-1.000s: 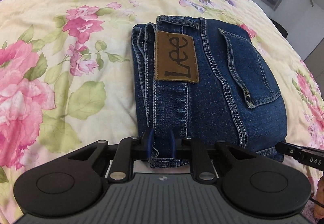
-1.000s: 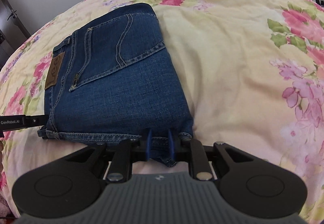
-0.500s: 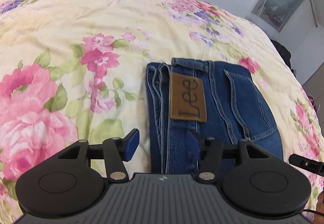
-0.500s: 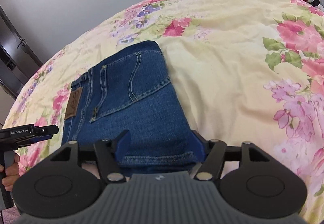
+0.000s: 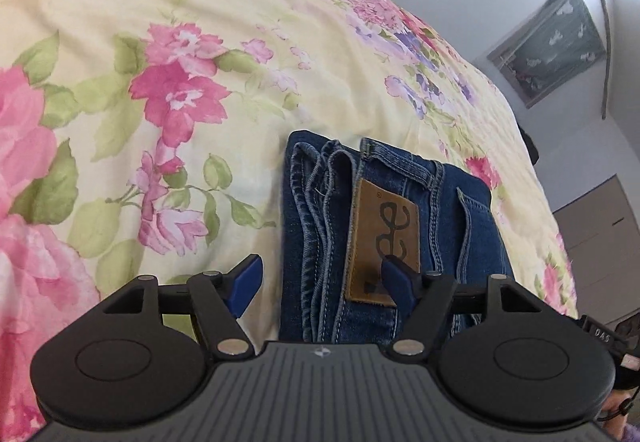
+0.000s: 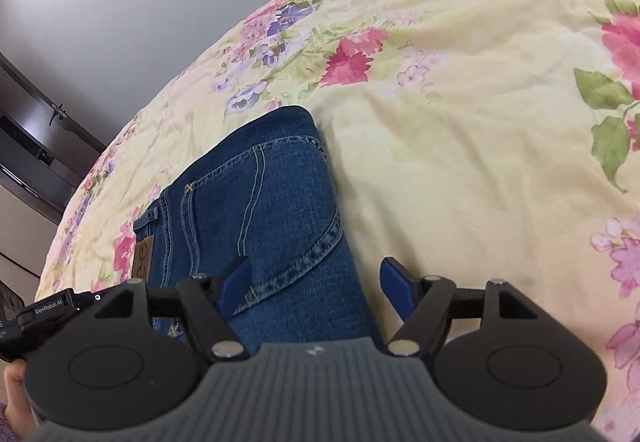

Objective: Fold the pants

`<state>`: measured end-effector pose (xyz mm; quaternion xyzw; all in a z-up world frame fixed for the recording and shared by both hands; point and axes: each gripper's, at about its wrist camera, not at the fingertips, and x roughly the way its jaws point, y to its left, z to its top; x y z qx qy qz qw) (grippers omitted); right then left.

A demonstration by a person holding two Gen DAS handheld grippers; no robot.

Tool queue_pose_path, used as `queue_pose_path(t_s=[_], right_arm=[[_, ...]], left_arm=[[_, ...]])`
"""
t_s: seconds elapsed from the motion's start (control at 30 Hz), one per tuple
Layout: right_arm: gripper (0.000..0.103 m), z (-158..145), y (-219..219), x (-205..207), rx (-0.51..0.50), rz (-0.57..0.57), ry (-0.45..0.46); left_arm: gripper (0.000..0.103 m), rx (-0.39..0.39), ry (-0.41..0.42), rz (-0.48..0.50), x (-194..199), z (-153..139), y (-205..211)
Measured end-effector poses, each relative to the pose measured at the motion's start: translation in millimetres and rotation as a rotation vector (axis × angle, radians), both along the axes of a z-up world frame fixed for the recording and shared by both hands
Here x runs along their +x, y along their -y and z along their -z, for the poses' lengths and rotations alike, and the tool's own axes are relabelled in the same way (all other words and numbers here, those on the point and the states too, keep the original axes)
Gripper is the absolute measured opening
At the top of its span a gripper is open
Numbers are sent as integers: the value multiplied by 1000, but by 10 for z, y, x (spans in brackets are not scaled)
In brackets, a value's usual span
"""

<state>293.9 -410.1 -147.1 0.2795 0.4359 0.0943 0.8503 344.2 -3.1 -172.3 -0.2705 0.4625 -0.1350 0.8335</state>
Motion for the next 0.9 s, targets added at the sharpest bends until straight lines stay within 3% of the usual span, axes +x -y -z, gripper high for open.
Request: queue_pose_path(t_s=[0.13, 0.27, 0.4, 0.5, 0.63, 0.77, 0.9], right_arm=[[67, 167, 32, 215, 91, -25, -31], [54, 292, 72, 395, 203, -43, -35], [39, 367, 102, 500, 256, -37, -50], [30, 245, 33, 479, 189, -82, -23], [19, 3, -56, 473, 142, -106, -5], [17, -368, -244, 443, 59, -148, 28], [17, -644, -501, 399, 64, -188, 44]], left_arm=[[81, -173, -22, 5, 146, 210, -108], [76, -231, -17, 45, 282, 291, -73], [49, -207, 2, 69, 318, 235, -32], [36, -173, 13, 75, 300, 154, -21], [30, -130, 21, 88, 294, 5, 6], [29, -76, 46, 133, 249, -276, -49], [29, -24, 78, 137, 210, -660, -323]])
